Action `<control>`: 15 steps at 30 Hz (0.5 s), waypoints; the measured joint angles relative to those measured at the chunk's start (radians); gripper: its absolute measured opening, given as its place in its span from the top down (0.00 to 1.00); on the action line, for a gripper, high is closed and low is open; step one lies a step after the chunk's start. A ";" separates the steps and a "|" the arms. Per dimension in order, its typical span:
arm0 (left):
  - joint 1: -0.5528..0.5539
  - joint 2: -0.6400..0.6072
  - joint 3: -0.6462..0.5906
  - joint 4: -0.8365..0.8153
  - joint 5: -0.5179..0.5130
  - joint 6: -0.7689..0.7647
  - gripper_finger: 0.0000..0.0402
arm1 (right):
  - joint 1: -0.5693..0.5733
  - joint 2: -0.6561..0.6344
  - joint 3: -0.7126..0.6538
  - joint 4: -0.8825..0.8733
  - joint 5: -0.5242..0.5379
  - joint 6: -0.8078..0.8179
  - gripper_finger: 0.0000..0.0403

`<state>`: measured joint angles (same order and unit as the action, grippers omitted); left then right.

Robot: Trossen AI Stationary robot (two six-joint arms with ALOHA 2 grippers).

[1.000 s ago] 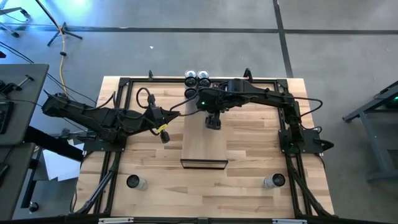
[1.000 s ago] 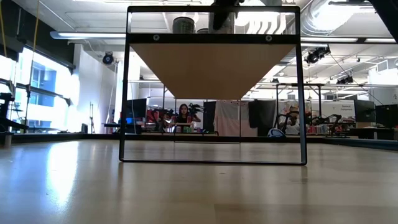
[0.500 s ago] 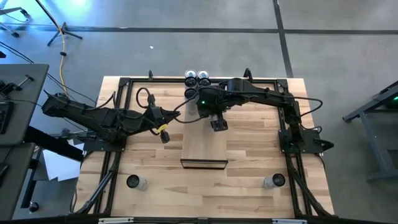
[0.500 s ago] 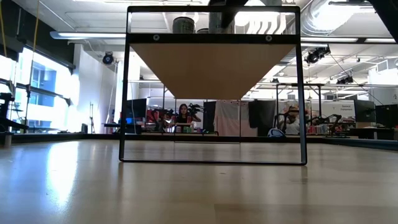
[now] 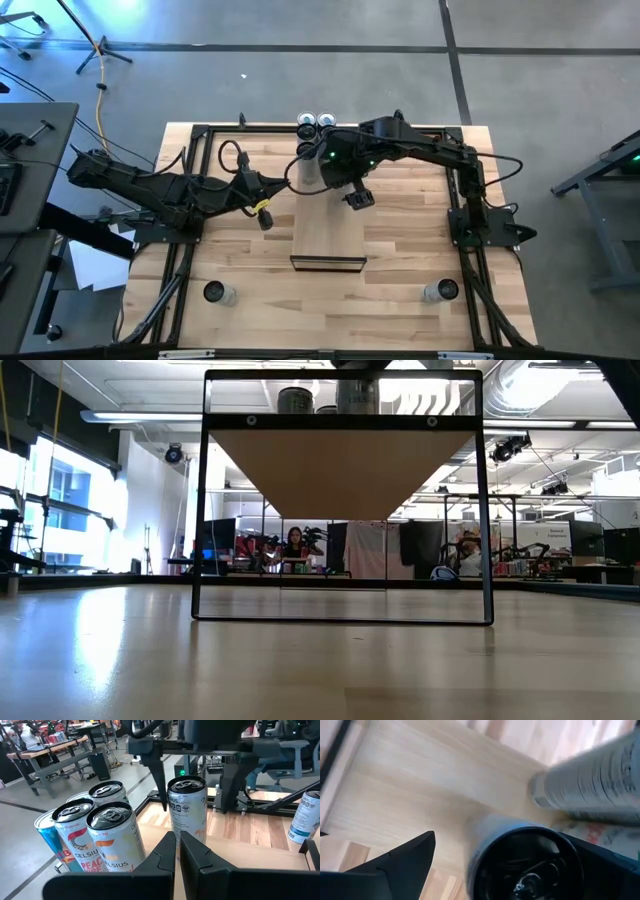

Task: Place canned beverage on shelf
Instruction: Put the white yellow soda can on the shelf aligned with the other white yellow soda can

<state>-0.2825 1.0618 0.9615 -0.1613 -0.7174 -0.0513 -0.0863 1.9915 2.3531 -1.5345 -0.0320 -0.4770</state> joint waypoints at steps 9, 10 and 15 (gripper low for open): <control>0.000 0.000 0.000 0.000 0.000 -0.009 1.00 | -0.047 -0.021 0.002 -0.036 -0.156 -0.150 0.03; 0.000 0.000 0.000 0.000 0.000 -0.016 1.00 | -0.052 -0.021 0.002 -0.031 -0.172 -0.165 0.03; 0.000 0.000 0.000 0.000 0.000 -0.027 1.00 | -0.068 -0.021 0.002 -0.014 -0.205 -0.231 0.03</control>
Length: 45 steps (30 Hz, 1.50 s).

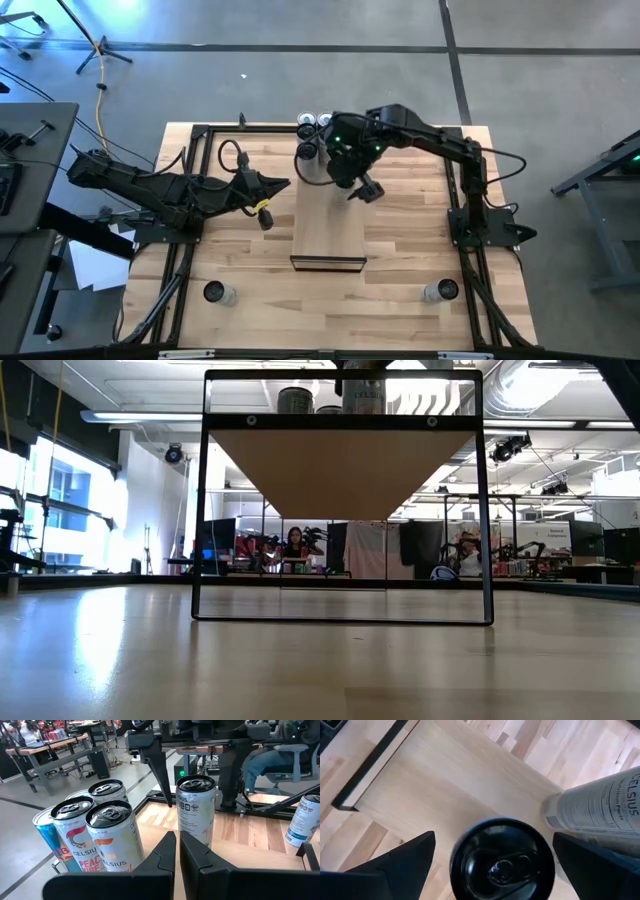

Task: Place canned beverage on shelf
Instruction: Put the white yellow soda can on the shelf aligned with the other white yellow soda can

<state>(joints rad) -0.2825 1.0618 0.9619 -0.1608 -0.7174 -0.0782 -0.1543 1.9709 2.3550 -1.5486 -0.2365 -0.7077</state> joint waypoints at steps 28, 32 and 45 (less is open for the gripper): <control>0.000 0.000 0.000 -0.001 0.000 0.000 1.00 | -0.022 0.001 -0.015 0.111 -0.044 0.030 0.03; 0.000 0.000 0.000 -0.001 0.000 0.001 1.00 | -0.022 0.001 -0.015 0.138 -0.044 0.030 0.03; 0.000 0.000 0.000 -0.001 0.000 0.001 1.00 | -0.022 0.001 -0.015 0.187 -0.043 0.080 0.03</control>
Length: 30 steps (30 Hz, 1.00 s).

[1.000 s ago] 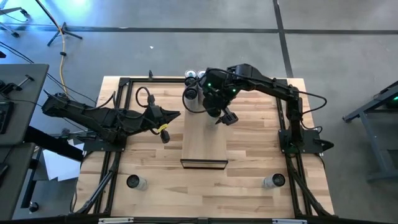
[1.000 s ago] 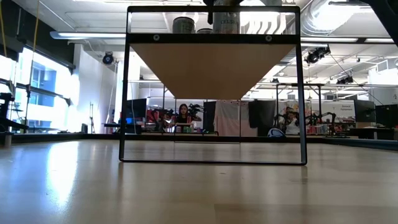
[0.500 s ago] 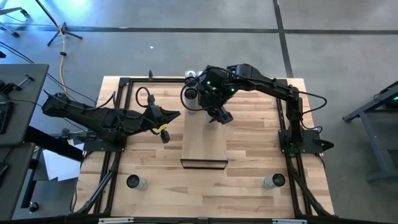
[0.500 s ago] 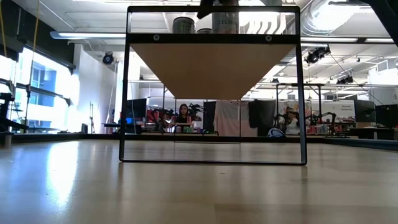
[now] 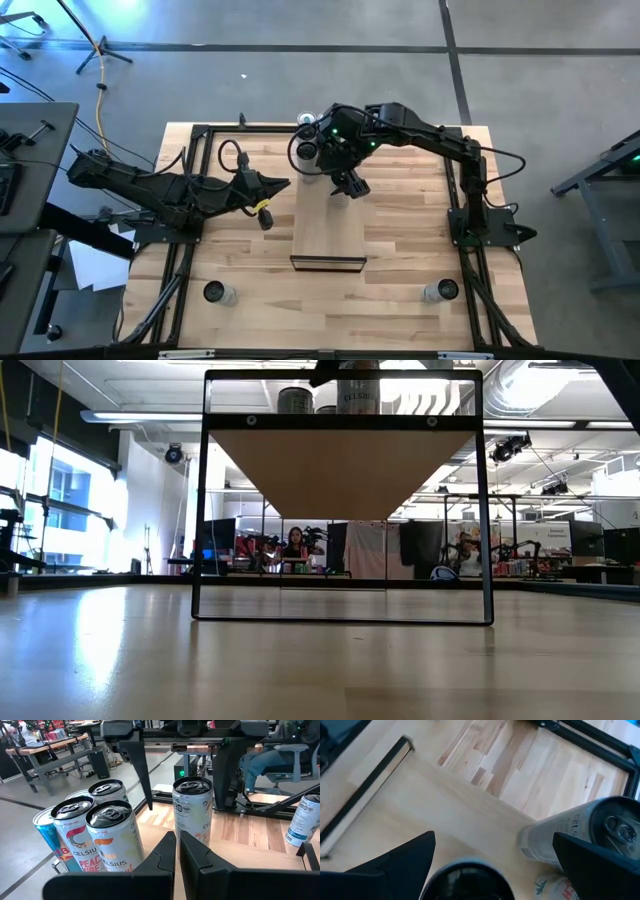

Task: Place canned beverage on shelf
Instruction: Put the white yellow soda can on the shelf aligned with the other white yellow soda can

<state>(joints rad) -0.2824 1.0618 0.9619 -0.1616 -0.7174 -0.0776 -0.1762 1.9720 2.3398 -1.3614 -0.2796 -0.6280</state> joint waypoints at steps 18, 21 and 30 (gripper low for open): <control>0.000 0.000 0.000 -0.072 0.006 -0.073 1.00 | -0.001 0.000 0.000 -0.076 0.032 0.069 0.03; 0.000 0.000 0.000 -0.074 0.031 -0.078 1.00 | -0.001 0.000 0.000 -0.111 0.031 0.047 0.03; 0.000 0.000 0.000 -0.075 0.032 -0.078 1.00 | -0.001 0.003 0.000 -0.162 0.041 -0.034 0.03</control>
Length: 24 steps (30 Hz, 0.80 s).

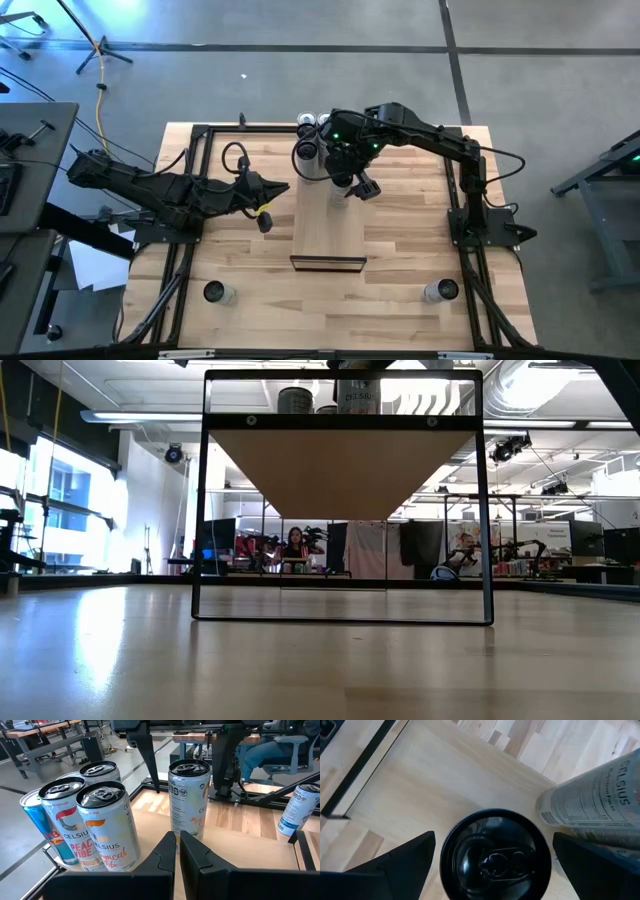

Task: Place canned beverage on shelf
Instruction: Put the white yellow soda can on the shelf aligned with the other white yellow soda can

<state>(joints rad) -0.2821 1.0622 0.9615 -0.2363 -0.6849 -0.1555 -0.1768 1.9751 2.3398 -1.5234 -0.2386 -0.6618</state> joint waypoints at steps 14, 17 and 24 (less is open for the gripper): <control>0.000 0.000 0.000 -0.008 0.001 0.001 1.00 | 0.000 0.000 0.000 -0.024 0.001 -0.026 0.03; 0.000 0.000 0.000 -0.011 0.001 0.001 1.00 | 0.002 0.002 0.000 -0.024 0.001 -0.027 0.04; 0.000 0.000 0.000 -0.016 0.002 0.001 1.00 | 0.003 0.022 0.000 -0.038 0.002 -0.027 0.20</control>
<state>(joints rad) -0.2823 1.0622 0.9615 -0.2523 -0.6830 -0.1543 -0.1741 1.9972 2.3398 -1.5618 -0.2365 -0.6888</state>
